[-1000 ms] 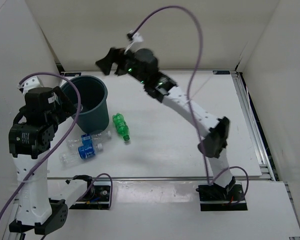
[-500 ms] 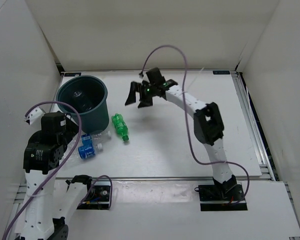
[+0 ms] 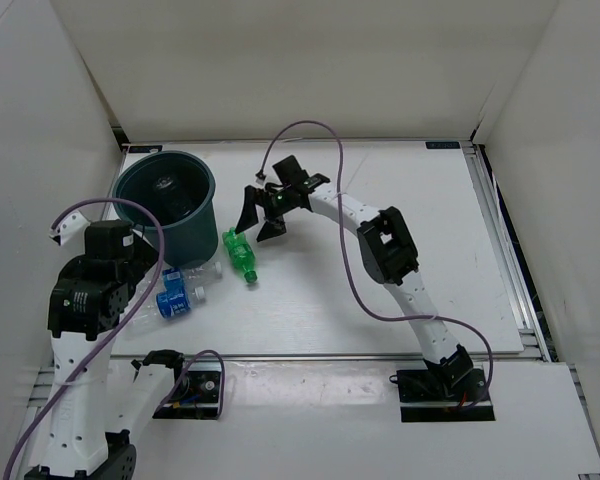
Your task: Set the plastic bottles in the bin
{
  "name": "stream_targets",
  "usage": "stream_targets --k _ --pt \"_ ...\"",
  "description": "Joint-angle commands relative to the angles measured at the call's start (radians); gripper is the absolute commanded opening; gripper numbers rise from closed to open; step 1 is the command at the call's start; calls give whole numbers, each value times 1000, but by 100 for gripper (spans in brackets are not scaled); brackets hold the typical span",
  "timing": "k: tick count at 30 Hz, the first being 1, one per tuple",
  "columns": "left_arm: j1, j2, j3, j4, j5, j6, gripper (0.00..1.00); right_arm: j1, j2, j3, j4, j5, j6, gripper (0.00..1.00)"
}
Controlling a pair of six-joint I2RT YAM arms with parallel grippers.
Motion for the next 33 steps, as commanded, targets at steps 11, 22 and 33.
stream_targets --k 11,22,33 --pt "-4 -94 58 -83 74 22 100 43 126 20 22 -34 73 68" --pt "-4 -209 -86 -83 79 -128 100 -17 -382 -350 -64 90 -11 29" --pt "-4 -264 -245 -83 177 -431 100 23 -340 345 147 328 138 24"
